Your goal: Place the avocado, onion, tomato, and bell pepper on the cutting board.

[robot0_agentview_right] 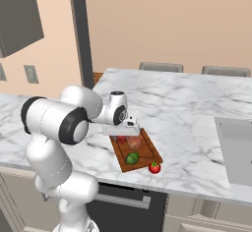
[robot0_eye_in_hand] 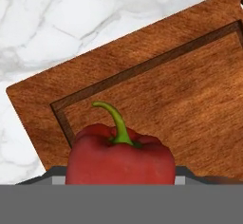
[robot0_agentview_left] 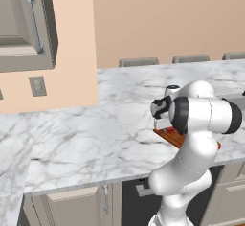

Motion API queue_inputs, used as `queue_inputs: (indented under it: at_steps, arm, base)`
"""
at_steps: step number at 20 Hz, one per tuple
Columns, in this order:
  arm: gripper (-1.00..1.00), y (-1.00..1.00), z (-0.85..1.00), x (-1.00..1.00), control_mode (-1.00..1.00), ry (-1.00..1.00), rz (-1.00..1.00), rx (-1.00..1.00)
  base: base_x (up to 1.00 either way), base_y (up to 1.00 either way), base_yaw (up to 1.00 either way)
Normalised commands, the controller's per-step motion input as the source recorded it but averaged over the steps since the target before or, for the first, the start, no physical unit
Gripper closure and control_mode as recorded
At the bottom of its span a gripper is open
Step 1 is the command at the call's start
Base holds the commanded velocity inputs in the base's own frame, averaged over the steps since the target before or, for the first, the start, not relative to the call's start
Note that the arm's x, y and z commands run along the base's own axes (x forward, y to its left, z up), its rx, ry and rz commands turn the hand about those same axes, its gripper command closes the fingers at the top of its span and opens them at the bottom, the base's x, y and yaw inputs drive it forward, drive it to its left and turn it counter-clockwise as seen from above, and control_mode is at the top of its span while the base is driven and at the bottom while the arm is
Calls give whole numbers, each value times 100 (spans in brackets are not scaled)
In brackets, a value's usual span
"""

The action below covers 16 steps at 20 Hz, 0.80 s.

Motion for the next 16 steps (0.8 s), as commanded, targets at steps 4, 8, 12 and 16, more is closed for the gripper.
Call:
queue_inputs:
  at_steps: [4, 8, 12, 16]
  arm:
    - [-100, -1, -34, 0, -100, 0, 0, 0]
    - [-100, -13, -11, 0, -100, 0, 0, 0]
    - [-100, -1, -1, 0, -100, 0, 0, 0]
    - [-100, 0, 0, 0, -100, 0, 0, 0]
  base:
    - [0, 0, 0]
    - [0, 0, 0]
    - [0, 0, 0]
    - [0, 0, 0]
